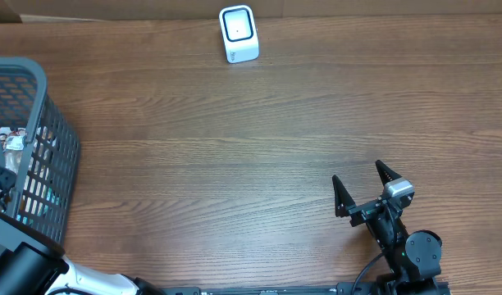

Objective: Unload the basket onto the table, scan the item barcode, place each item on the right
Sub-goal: 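Reach down into the basket and grasp the clear snack bag with left gripper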

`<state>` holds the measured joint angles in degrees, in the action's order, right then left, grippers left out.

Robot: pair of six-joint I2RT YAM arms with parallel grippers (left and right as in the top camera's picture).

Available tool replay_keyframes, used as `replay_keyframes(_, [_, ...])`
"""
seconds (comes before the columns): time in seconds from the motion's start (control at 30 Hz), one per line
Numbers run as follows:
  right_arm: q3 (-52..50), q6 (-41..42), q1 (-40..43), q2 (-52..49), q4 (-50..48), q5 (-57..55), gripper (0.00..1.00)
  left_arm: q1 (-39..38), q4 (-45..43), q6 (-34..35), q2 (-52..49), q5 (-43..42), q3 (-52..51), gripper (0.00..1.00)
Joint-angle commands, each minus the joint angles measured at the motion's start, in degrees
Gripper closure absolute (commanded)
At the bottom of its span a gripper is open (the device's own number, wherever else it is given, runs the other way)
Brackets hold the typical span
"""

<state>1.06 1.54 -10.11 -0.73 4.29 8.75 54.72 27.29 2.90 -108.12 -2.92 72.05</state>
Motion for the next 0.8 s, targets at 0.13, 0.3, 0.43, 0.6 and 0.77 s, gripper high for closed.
replay_keyframes(0.13, [-0.6,0.0,0.2,0.6,-0.3,0.1,0.00,-0.4,-3.4,-1.2,-1.3,-0.1,-4.9,0.38])
replay_keyframes(0.3, [-0.6,0.0,0.2,0.6,-0.3,0.1,0.00,-0.4,-4.4,-1.2,-1.3,-0.1,-4.9,0.61])
replay_keyframes(0.43, [-0.6,0.0,0.2,0.6,-0.3,0.1,0.00,-0.4,-4.6,-1.2,-1.3,-0.1,-5.2,0.94])
replay_keyframes(0.6, [-0.6,0.0,0.2,0.6,-0.3,0.1,0.00,-0.4,-2.2,-1.2,-0.9,-0.1,-4.0,0.96])
replay_keyframes(0.77, [-0.6,0.0,0.2,0.6,-0.3,0.1,0.00,-0.4,4.3,-1.2,1.4,-0.1,1.2,0.96])
